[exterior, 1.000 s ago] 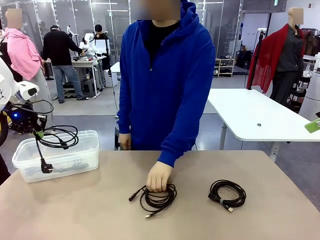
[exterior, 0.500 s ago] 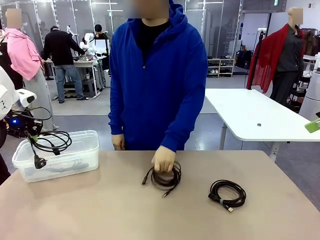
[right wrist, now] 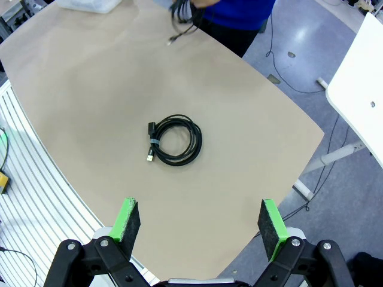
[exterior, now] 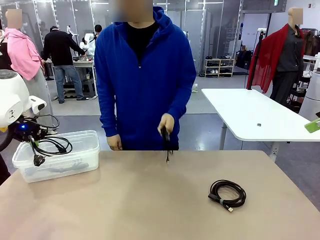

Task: Organize and store the cables.
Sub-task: Place the Power Cable into the Organizing box.

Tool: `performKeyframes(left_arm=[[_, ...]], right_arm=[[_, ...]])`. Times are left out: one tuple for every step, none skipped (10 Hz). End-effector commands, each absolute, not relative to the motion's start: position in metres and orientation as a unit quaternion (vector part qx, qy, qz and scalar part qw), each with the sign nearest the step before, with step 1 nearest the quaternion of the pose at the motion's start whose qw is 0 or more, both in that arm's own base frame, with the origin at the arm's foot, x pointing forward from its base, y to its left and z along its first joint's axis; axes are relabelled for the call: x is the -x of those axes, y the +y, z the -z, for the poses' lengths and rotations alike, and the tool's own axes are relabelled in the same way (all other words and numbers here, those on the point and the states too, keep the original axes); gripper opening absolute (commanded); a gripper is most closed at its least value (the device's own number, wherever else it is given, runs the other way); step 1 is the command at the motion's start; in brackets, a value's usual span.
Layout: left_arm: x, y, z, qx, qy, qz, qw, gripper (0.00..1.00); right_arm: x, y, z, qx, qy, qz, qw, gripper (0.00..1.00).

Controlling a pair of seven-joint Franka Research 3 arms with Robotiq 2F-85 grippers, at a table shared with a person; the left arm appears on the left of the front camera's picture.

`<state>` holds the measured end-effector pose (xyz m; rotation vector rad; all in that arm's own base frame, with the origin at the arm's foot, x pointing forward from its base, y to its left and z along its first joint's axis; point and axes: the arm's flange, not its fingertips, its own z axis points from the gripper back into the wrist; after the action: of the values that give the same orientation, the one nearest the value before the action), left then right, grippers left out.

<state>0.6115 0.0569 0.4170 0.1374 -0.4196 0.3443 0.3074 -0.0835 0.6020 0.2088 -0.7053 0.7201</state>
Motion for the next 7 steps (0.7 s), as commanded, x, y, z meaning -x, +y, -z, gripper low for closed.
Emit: performKeyframes(left_arm=[[-0.610,0.049,-0.408,-0.078,-0.202,-0.185,0.959,0.15],[-0.610,0.050,-0.403,-0.073,-0.199,-0.190,0.959,0.15],[-0.610,0.051,-0.396,-0.086,-0.197,-0.199,0.956,0.15],[-0.610,0.051,-0.390,-0.084,-0.190,-0.203,0.957,0.15],[-0.609,0.052,-0.392,-0.070,-0.190,-0.208,0.957,0.15],[-0.605,0.056,-0.400,-0.054,-0.196,-0.210,0.956,0.15],[-0.599,0.057,-0.409,-0.063,-0.195,-0.192,0.960,0.15]], right_arm=[[-0.307,-0.085,-0.601,-0.102,-0.338,-0.347,0.869,1.00],[-0.307,-0.085,-0.601,-0.102,-0.338,-0.347,0.869,1.00],[-0.307,-0.085,-0.601,-0.102,-0.338,-0.347,0.869,1.00],[-0.307,-0.085,-0.601,-0.102,-0.338,-0.347,0.869,1.00],[-0.307,-0.085,-0.601,-0.102,-0.338,-0.347,0.869,1.00],[-0.307,-0.085,-0.601,-0.102,-0.338,-0.347,0.869,1.00],[-0.307,-0.085,-0.601,-0.102,-0.338,-0.347,0.869,1.00]])
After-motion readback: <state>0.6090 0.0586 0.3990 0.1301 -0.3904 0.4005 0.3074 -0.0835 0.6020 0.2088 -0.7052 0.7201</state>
